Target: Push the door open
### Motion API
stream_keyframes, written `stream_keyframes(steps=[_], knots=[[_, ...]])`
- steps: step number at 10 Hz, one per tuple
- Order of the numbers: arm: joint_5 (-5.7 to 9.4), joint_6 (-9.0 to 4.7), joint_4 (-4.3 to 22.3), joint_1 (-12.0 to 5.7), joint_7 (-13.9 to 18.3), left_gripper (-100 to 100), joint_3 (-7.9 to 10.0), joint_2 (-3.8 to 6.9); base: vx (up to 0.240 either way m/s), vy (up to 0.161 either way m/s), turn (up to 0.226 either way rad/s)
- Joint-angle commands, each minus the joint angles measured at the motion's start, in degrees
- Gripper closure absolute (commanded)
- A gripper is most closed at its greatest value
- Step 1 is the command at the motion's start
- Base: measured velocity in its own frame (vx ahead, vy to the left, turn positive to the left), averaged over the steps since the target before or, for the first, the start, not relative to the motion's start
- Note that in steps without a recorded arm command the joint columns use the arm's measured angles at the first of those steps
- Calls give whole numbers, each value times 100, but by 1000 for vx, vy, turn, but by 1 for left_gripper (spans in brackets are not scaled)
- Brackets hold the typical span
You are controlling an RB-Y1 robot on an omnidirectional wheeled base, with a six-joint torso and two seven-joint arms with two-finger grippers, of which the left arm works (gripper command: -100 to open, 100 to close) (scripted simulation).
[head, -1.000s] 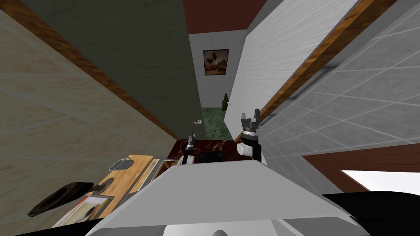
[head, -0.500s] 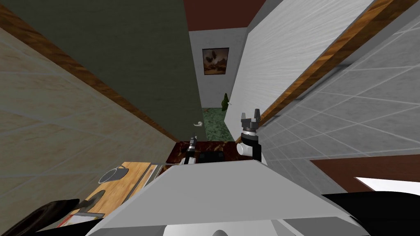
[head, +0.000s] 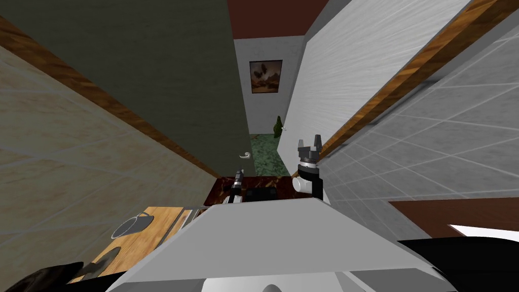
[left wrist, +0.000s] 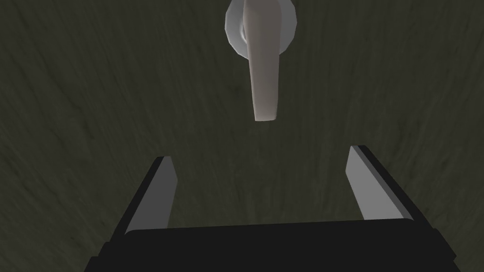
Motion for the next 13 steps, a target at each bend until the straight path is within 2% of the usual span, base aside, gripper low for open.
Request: stream_keyframes(steps=[1, 4, 6, 8, 9, 10, 13], knots=[[9, -21, 56, -38, -12, -100, 22, 43, 177, -3, -25], [28, -67, 164, -98, -30, -100, 63, 58, 201, 4, -21], [40, -97, 235, -137, -42, -100, 90, 23, 197, -22, -19], [53, -129, 310, -179, -54, -100, 119, -64, 176, -6, -22], [48, -112, 275, -162, -50, -100, 109, -38, 72, 3, -4], [48, -112, 275, -162, -50, 100, 109, -38, -9, -2, 6], [48, -112, 275, -162, -50, 100, 109, -38, -13, 5, -5]])
